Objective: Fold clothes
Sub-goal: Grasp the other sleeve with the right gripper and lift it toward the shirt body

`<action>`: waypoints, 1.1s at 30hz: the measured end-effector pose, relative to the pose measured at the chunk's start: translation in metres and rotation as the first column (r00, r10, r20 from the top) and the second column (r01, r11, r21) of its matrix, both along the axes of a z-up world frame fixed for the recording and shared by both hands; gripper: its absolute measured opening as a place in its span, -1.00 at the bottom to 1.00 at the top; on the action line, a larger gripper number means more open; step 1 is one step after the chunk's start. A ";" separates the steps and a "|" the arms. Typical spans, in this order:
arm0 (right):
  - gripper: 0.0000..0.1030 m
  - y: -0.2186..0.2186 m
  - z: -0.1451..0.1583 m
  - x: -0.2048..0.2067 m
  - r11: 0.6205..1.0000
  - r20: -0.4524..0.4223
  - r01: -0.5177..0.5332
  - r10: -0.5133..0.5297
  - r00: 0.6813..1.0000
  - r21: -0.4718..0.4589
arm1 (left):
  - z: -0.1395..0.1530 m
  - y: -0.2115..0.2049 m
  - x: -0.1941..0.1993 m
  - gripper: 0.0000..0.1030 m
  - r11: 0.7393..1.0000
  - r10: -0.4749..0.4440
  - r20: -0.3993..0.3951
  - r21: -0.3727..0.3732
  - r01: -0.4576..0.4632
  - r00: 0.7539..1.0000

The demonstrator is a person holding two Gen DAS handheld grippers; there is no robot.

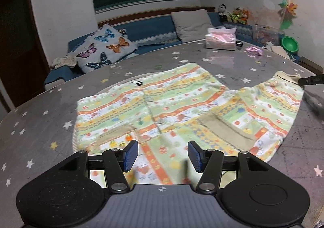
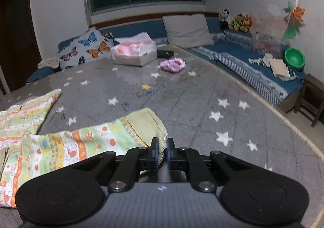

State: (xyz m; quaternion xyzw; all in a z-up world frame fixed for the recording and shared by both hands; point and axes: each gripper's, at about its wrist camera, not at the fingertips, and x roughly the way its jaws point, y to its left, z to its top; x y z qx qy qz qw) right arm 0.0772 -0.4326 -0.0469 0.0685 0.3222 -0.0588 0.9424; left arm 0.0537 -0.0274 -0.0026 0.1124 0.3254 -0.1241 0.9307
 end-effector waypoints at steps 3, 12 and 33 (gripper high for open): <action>-0.87 -0.001 0.007 -0.002 1.000 0.017 0.002 -0.002 1.000 0.029 | -0.004 -0.012 0.003 0.12 1.000 -0.025 -0.003 0.006 0.025 1.000; -0.88 0.040 0.081 -0.016 0.979 0.178 -0.181 0.161 0.971 0.097 | -0.004 -0.007 -0.003 0.19 1.000 -0.019 0.022 -0.008 0.019 1.000; -0.87 0.312 0.104 0.004 0.672 0.150 -0.740 0.734 0.662 -0.022 | -0.003 0.110 -0.045 0.40 0.964 0.250 0.054 -0.106 -0.244 0.967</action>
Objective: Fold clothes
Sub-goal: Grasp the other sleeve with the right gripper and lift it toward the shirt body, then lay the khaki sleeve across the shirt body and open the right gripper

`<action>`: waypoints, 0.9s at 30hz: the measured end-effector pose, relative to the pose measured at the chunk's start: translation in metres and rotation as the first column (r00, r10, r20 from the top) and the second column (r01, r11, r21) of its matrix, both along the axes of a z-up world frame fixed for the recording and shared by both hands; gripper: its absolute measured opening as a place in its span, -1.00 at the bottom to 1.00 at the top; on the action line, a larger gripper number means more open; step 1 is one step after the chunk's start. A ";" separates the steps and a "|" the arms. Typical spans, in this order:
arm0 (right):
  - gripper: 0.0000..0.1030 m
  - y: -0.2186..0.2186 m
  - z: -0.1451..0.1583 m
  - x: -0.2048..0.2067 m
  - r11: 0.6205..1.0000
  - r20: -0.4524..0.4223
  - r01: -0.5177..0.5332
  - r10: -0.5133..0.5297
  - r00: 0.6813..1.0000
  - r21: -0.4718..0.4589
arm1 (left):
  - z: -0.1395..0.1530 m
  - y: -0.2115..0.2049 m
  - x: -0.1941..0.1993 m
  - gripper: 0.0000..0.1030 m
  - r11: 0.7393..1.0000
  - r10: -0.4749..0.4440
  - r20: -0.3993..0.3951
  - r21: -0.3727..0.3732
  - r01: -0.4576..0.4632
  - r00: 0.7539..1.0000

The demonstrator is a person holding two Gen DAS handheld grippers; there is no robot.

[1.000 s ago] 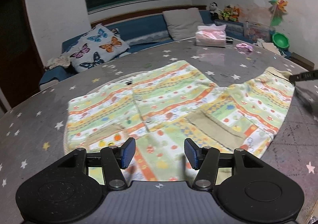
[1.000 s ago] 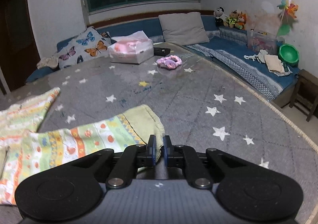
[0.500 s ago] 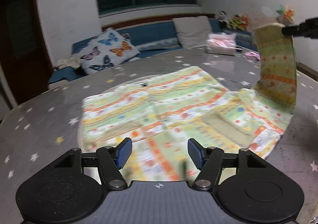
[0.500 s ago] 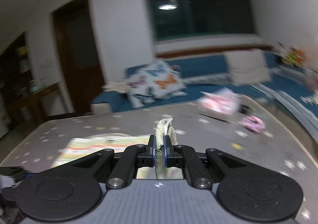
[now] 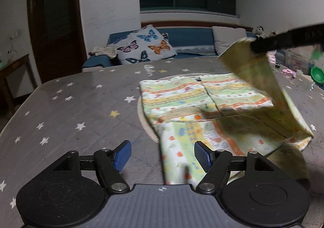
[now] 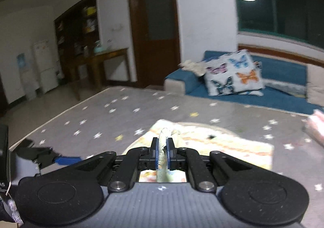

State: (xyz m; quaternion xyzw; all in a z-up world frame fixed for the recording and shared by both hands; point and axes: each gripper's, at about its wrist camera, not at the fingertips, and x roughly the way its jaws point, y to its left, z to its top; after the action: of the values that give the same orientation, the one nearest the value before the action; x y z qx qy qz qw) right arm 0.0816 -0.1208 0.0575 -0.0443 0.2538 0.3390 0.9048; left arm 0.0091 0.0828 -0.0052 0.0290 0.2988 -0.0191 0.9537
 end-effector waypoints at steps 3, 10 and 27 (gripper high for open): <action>-0.78 0.017 -0.010 -0.005 0.999 -0.037 -0.053 0.052 0.998 -0.009 | 0.000 0.001 0.000 0.42 1.000 0.008 -0.002 -0.004 -0.008 1.000; -0.38 -0.019 -0.010 -0.008 0.998 -0.044 -0.020 0.017 0.999 -0.058 | 0.007 -0.005 0.002 0.43 1.000 -0.010 0.016 -0.012 0.010 1.000; -0.02 -0.107 -0.090 -0.020 0.983 -0.217 0.049 -0.087 0.972 -0.178 | -0.015 -0.047 0.042 -0.46 0.989 -0.147 -0.105 -0.039 0.144 0.984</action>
State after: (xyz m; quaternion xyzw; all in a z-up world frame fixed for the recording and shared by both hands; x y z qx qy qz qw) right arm 0.0617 -0.2281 -0.0323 -0.0746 0.3835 0.2875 0.8745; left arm 0.0514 0.0362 -0.0204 0.0349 0.3465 -0.0949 0.9326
